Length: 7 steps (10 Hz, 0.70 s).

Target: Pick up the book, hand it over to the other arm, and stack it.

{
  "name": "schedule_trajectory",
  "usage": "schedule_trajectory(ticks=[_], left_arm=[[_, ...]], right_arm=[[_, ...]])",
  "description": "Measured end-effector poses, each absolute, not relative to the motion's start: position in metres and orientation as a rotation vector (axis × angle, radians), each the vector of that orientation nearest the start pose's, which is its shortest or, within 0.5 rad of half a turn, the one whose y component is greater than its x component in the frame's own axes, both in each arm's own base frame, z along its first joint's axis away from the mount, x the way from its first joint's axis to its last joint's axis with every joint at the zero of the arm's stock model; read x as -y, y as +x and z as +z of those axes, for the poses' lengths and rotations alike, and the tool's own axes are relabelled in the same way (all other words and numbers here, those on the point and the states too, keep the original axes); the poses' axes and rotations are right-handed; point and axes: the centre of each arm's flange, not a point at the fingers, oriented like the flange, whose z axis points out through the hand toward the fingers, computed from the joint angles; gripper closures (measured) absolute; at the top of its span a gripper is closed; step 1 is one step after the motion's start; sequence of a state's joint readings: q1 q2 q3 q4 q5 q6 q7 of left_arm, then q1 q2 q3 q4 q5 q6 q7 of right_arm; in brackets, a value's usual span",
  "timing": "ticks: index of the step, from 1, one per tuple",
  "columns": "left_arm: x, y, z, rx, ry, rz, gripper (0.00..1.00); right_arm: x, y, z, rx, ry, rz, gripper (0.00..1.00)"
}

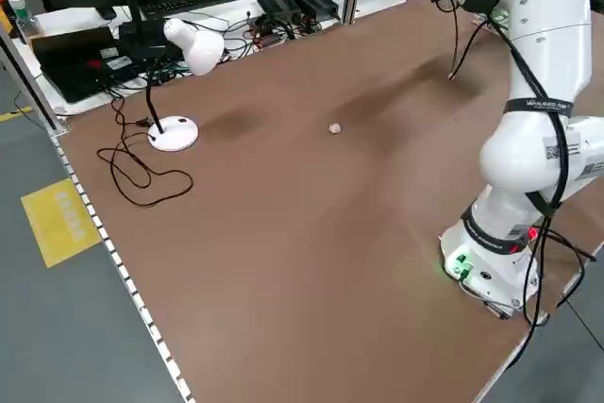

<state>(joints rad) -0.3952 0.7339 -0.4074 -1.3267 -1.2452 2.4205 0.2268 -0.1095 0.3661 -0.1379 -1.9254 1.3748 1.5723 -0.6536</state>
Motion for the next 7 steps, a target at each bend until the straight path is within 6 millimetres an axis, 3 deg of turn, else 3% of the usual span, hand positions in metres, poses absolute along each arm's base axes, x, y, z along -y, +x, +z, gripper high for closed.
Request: schedule_trajectory(ticks=[3, 7], left_arm=[[0.495, 0.593, 0.374, -0.016, 1.9, -0.05, 0.98], [0.496, 0.595, 0.377, -0.047, 1.87, -0.059, 0.98]], right_arm=[[0.023, 0.587, 0.318, -0.246, -1.701, 0.026, 0.0], [-0.009, 0.583, 0.313, -0.237, -1.675, 0.096, 0.0]])
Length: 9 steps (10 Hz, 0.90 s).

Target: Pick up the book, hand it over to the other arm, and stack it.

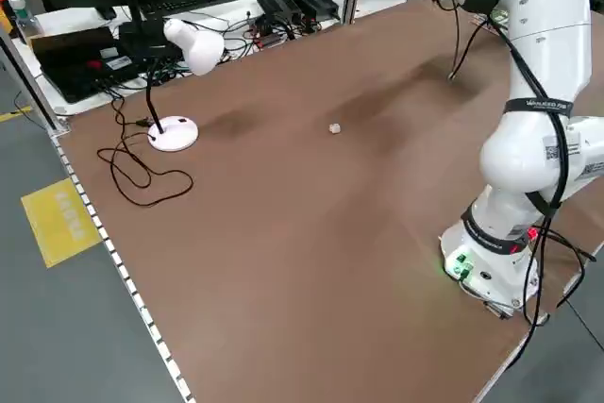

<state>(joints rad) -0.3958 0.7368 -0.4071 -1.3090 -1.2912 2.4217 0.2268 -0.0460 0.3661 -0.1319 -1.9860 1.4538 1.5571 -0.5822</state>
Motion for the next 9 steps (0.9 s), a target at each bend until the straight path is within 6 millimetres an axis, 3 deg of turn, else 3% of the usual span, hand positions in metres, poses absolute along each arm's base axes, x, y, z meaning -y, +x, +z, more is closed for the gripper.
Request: schedule_trajectory(ticks=[9], left_arm=[[0.499, 0.595, 0.383, -0.051, 1.851, -0.057, 0.98]], right_arm=[[-0.049, 0.576, 0.32, -0.176, -1.622, 0.225, 0.0]])
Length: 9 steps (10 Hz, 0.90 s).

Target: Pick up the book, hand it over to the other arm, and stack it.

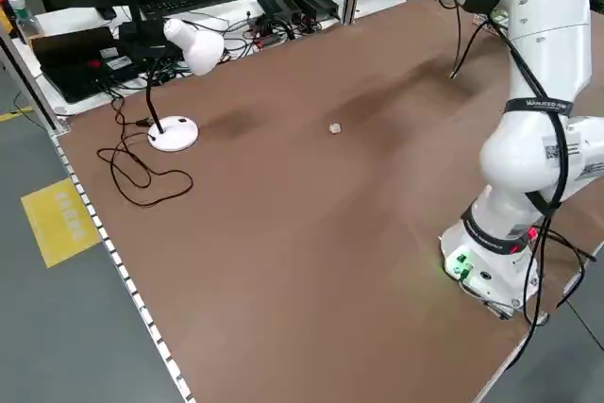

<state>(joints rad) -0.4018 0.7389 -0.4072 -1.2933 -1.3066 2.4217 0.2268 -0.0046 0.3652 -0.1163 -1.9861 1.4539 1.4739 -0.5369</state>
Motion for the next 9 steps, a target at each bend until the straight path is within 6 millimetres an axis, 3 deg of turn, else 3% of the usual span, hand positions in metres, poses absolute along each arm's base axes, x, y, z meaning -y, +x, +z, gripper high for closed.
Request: schedule_trajectory(ticks=[5, 9], left_arm=[[0.499, 0.595, 0.385, -0.05, 1.849, -0.055, 0.98], [0.499, 0.595, 0.384, -0.05, 1.849, -0.055, 0.98]], right_arm=[[-0.055, 0.575, 0.322, -0.161, -1.623, 0.234, 0.0], [-0.076, 0.573, 0.322, -0.131, -1.624, 0.261, 0.0]])
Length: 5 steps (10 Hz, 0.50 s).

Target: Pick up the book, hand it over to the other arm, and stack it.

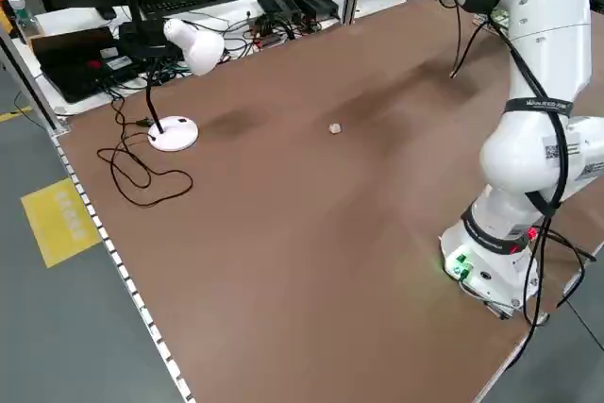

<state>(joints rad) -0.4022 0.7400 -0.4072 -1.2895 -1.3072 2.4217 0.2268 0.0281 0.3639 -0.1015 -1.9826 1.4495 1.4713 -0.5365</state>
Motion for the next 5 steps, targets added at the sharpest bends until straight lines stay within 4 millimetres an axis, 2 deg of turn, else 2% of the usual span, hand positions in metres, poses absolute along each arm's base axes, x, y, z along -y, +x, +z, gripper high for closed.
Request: schedule_trajectory(ticks=[5], left_arm=[[0.499, 0.595, 0.384, -0.05, 1.848, -0.055, 0.98]], right_arm=[[-0.094, 0.571, 0.321, -0.112, -1.629, 0.278, 0.0]])
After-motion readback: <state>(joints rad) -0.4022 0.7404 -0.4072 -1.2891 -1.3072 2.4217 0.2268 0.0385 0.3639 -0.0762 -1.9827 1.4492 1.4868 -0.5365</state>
